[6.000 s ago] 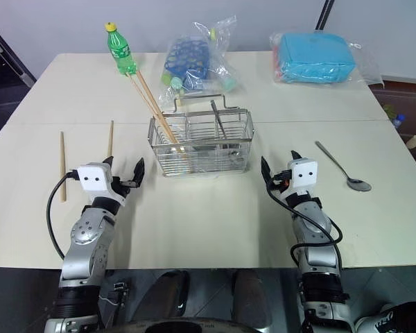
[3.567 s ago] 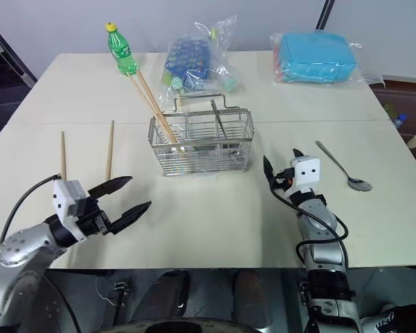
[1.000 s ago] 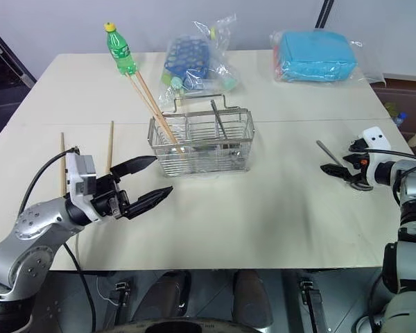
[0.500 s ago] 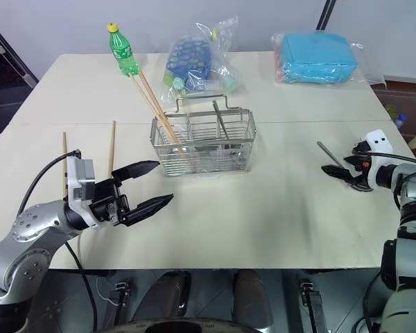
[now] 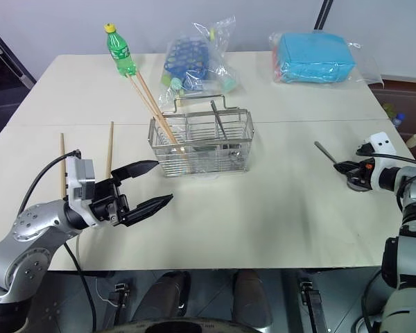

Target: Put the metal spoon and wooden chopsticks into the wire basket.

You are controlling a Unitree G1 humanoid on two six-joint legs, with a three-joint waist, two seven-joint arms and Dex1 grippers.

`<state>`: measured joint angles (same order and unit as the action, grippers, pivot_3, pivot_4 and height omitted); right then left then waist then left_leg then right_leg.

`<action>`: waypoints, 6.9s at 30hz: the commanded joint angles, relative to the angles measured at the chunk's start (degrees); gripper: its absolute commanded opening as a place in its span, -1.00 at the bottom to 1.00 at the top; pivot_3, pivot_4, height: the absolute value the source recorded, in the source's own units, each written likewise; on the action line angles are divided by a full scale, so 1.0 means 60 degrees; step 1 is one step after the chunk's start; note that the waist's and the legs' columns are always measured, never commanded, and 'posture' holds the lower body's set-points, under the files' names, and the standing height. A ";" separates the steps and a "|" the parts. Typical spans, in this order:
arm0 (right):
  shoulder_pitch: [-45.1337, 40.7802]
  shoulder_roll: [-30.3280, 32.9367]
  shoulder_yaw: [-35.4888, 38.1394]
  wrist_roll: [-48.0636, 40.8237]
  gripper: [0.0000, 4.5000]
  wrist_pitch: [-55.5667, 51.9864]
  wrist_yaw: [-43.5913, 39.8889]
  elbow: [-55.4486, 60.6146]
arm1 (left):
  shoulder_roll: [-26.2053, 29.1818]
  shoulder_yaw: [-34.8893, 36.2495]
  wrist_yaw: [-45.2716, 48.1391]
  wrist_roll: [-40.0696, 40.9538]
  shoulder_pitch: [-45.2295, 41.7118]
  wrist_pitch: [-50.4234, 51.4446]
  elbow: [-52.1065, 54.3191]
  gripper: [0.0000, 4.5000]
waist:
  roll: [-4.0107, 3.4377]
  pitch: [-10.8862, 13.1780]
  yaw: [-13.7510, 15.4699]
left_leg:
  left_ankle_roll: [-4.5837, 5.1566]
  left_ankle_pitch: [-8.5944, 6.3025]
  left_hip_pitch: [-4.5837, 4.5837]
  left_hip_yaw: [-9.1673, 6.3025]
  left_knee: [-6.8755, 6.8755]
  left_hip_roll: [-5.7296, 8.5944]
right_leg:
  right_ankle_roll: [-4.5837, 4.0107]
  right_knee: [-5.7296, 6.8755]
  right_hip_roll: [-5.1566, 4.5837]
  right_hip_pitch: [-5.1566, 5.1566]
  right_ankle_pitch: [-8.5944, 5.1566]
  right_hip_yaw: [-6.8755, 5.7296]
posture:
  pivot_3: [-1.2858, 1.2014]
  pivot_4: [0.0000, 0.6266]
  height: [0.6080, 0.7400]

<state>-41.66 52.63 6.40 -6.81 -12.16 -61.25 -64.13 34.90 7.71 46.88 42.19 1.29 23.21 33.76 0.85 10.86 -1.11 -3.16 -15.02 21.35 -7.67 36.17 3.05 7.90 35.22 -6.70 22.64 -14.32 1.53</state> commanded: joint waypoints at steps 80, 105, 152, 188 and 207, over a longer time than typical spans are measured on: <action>0.1240 -0.8006 -0.0089 -0.4808 0.98 -0.2083 0.7167 1.2486 | -0.0140 -0.0110 -0.0561 0.0147 -0.0375 0.0392 0.0241 1.00 | -0.0057 0.0013 -0.0015 | 0.0000 0.0001 0.0035 -0.0016 -0.0028 0.0002 | -0.0003 0.0114 0.0003 0.0118 0.0004 0.0005 | 0.03 -0.52 1.00; 0.2539 -0.3063 0.2110 -0.7893 0.98 -0.5629 0.6175 1.6341 | -0.0719 0.1090 -0.1147 -0.0739 0.1661 -0.0514 -0.0657 1.00 | -0.0055 0.0013 0.0080 | 0.0004 -0.0002 0.0081 -0.0018 -0.0032 -0.0001 | -0.0031 0.0016 0.0002 0.0108 -0.0013 -0.0001 | 0.03 -0.52 1.00; 0.8262 -0.2361 0.0457 -0.4548 0.98 -0.0866 0.2153 1.7535 | -0.3479 0.1476 -0.8002 -0.4929 -0.2116 0.0128 -0.2999 1.00 | 0.0000 -0.0013 0.0306 | 0.0012 -0.0007 0.0121 -0.0027 0.0011 0.0007 | 0.0033 -0.0010 -0.0001 0.0108 0.0020 -0.0019 | 0.03 -0.52 1.00; 0.8429 -0.2431 0.0522 -0.4364 0.98 -0.0761 0.2481 1.7462 | -0.2911 0.1370 -0.8964 -0.5250 -0.6065 0.8943 -0.5276 1.00 | 0.0006 -0.0015 0.0235 | 0.0004 -0.0003 0.0083 -0.0033 0.0014 0.0017 | 0.0041 0.0041 -0.0001 0.0093 0.0025 -0.0017 | 0.03 -0.52 1.00; 0.8231 -0.2382 0.0788 -0.4372 1.00 -0.0752 0.2376 1.7027 | -0.3087 0.2205 -0.8964 -0.5356 -0.5651 0.9268 -0.4727 -0.99 | 0.0005 -0.0021 0.0022 | 0.0003 -0.0003 0.0004 -0.0027 0.0007 0.0009 | 0.0042 0.0044 0.0000 0.0024 0.0023 -0.0015 | 0.03 -0.52 1.00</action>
<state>8.06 38.33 9.81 -32.32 -18.02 -46.75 37.34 16.03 19.31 -6.07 11.74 -33.94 77.38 5.28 0.88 10.74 -0.98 -3.14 -15.04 21.37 -7.83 36.21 3.10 8.15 35.48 -6.70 22.79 -14.18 1.44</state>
